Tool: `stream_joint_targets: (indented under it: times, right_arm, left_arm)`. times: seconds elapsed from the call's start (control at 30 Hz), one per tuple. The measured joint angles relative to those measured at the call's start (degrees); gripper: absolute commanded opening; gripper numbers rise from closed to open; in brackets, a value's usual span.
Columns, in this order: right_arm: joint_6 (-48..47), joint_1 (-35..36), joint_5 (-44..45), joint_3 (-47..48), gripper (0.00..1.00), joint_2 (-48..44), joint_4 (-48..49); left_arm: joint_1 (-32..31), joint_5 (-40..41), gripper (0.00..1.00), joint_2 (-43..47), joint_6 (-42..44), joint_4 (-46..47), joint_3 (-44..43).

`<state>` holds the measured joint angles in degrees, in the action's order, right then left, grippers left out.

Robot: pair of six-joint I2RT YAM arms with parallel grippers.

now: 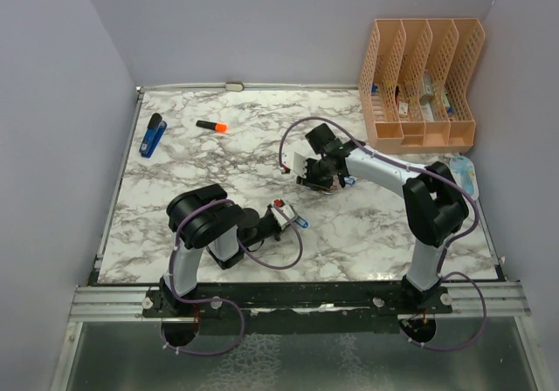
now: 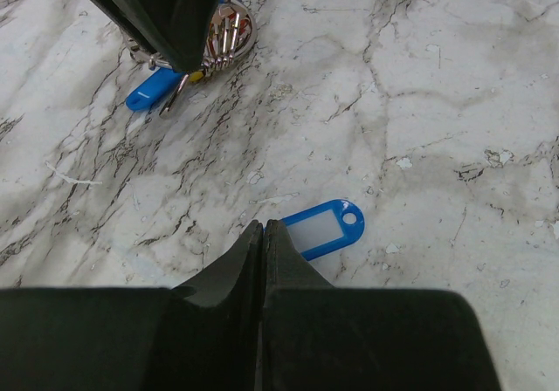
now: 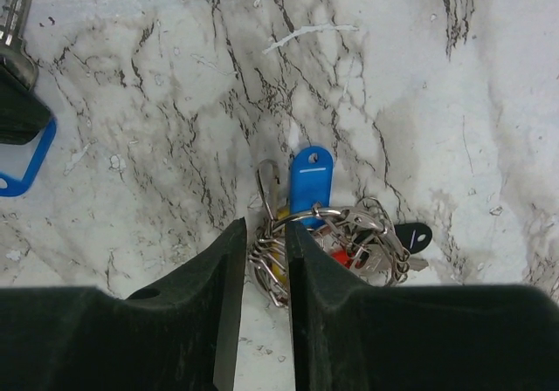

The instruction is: Put the keys on the keyring

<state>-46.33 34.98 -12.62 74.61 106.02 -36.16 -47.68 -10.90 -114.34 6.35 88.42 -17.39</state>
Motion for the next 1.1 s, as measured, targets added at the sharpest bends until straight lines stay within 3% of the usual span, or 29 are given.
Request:
stream_joint_targets:
  times: [1.1]
  right_arm:
    - [-0.6,1.0,3.5,0.4,0.23,4.1,3.2]
  left_arm:
    - [0.1,0.0,0.0,0.0,-0.1,0.0,0.0]
